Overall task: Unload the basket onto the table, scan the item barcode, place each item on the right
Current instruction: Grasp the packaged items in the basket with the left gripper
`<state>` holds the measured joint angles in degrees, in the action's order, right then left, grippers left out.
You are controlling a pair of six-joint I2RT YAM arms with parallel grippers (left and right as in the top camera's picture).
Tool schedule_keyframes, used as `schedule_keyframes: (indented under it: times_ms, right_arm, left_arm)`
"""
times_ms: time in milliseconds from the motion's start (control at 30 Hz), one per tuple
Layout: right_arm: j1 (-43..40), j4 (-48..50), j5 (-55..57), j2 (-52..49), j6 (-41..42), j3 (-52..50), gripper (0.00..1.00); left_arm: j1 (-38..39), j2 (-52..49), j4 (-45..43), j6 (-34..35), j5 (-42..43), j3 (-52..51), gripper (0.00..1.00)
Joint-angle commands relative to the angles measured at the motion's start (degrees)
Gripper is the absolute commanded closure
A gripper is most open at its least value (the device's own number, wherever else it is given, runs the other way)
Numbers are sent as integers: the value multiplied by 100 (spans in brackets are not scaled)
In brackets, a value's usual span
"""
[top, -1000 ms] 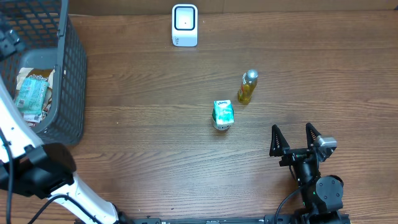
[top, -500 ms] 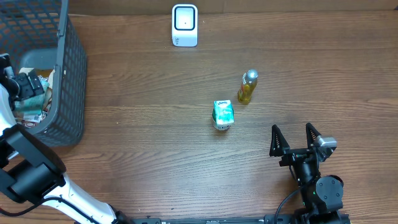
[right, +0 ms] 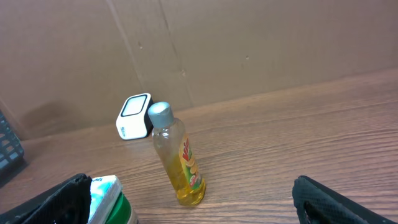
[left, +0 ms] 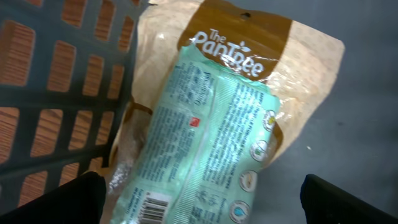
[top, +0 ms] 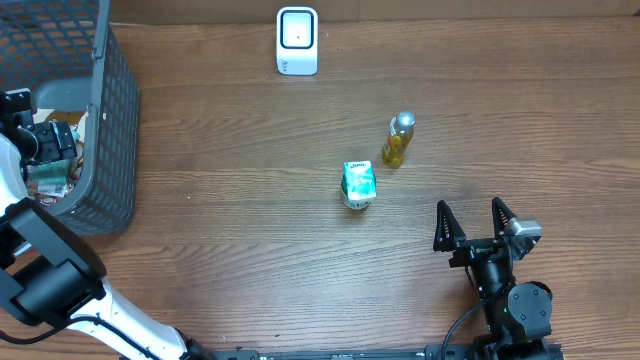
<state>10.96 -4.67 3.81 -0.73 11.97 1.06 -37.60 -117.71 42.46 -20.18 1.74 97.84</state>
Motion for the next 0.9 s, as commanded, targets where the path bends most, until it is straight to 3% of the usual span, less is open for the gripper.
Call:
schedule_keyframes:
  times_ms: [0,400,433,600,633,700,800,867]
  right_arm:
    - [31,24,-11,55,-24,-61,0]
    - [31,24,-11,55,-24,-61,0]
    - [31,24,-11,55,-24,-61,0]
    - [31,24,-9,55,-24,-61,0]
    - [31,24,-11,57,-24,-61,0]
    - [31,24,-11,57,-24,-61,0]
    - [31,24,-9,55,-24,-61,0]
    - [31,24,-9,55,-24,-61,0]
  left_arm:
    - [-52,-264,-90,-170,-127,-31,0]
    - [-72,-966,-160,-203,-382,-31,0]
    - [-72,-973,-160,-160,-361,-31,2]
    - [-66,-975,-70,4,-289,-31,32]
    - [-63,-975,-59,4,-256,-31,33]
    - [-63,-975,-39,7,-192,-31,26]
    - [-63,-979,37,35,-186,-31,23]
    - [-63,-988,57,216,-190,-33,11]
